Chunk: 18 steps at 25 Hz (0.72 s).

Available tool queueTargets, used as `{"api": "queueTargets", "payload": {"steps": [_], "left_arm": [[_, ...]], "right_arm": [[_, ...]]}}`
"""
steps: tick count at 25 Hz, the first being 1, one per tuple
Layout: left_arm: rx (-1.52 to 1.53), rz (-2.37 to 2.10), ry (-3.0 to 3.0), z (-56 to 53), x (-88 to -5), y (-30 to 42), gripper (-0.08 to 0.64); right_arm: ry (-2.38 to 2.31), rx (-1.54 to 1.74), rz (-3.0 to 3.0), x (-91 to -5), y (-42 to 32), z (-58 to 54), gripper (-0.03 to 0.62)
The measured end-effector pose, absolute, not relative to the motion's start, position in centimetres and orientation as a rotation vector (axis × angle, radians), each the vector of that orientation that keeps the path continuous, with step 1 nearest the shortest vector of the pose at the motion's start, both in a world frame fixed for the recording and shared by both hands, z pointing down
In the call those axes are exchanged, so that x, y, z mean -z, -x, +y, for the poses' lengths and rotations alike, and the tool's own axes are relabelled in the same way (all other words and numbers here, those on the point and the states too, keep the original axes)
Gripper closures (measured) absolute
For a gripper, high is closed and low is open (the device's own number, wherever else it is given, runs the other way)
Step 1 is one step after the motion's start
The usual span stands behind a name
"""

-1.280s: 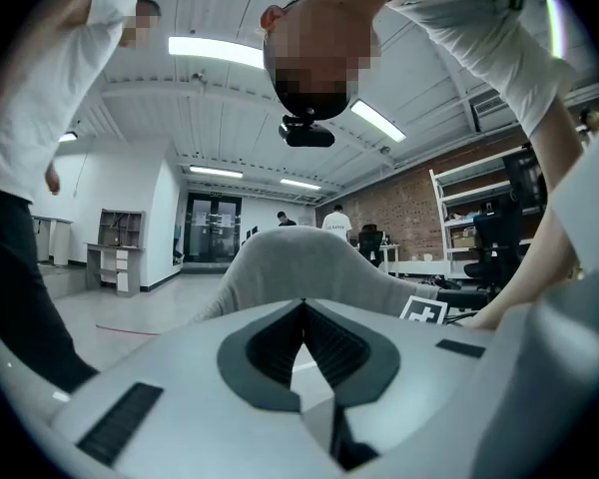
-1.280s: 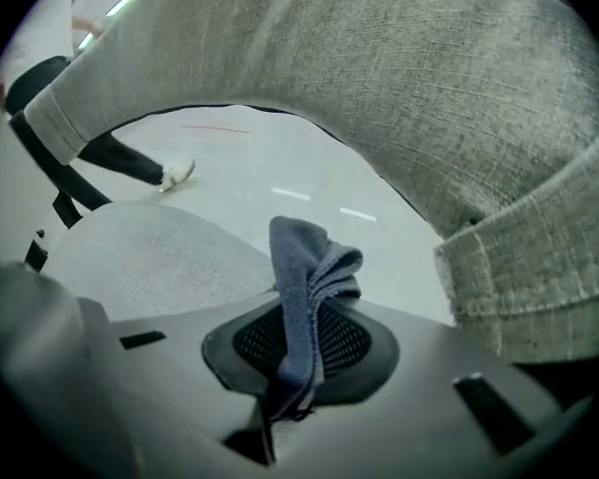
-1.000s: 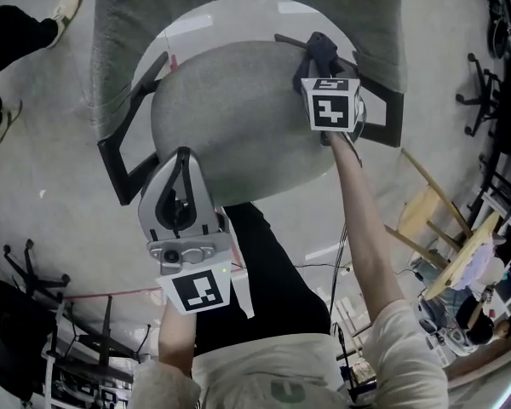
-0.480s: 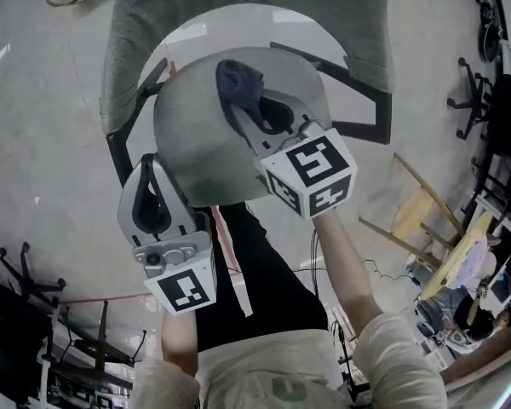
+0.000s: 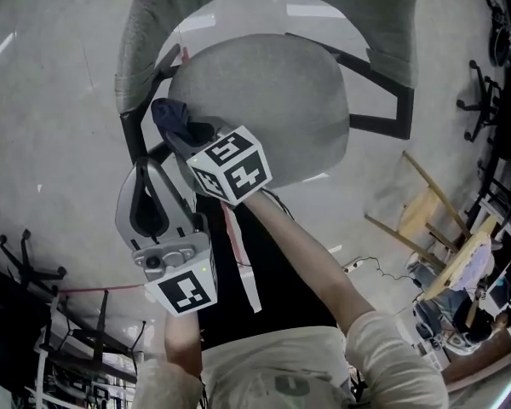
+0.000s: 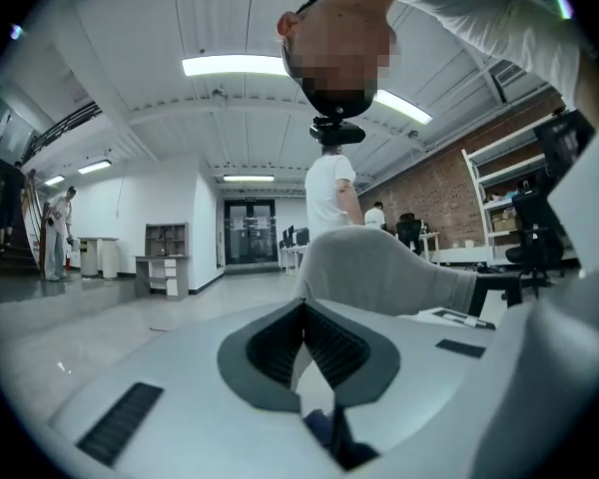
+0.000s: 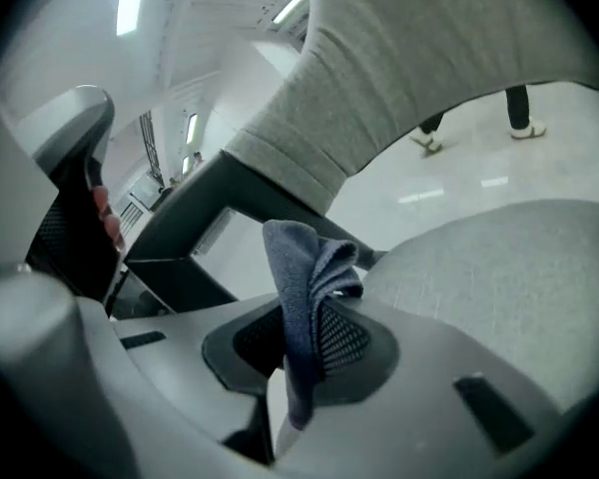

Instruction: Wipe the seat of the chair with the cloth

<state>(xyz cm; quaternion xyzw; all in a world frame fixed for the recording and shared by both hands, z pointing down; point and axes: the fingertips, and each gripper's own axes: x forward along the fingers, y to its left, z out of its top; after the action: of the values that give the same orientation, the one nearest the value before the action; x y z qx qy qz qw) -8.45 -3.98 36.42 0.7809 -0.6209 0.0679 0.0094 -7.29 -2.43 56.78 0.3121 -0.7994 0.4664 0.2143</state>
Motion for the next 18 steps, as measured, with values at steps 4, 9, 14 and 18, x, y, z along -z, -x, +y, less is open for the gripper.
{"api": "queueTargets", "payload": {"steps": [4,9,14,18], "left_arm": [[-0.202,-1.948,-2.408,-3.8,-36.7,8.9,0.545],[-0.185,-1.931,-2.411,-3.7,-36.9,8.6,0.545],[-0.186,-1.927,-2.403,-3.7,-37.7,8.7,0.545],[-0.192,-1.920,-2.411,-3.7,-37.6,8.4,0.545]], "right_arm": [[-0.896,-1.363,-2.136,-59.3,7.8,-1.9,0.534],[-0.917,-1.382,-2.076,-61.3,7.8,-2.0,0.534],[-0.895,-1.300,-2.036,-63.0,7.5,-2.2,0.534],[-0.892,-1.254,-2.026,-63.0,6.9,-2.2,0.534]]}}
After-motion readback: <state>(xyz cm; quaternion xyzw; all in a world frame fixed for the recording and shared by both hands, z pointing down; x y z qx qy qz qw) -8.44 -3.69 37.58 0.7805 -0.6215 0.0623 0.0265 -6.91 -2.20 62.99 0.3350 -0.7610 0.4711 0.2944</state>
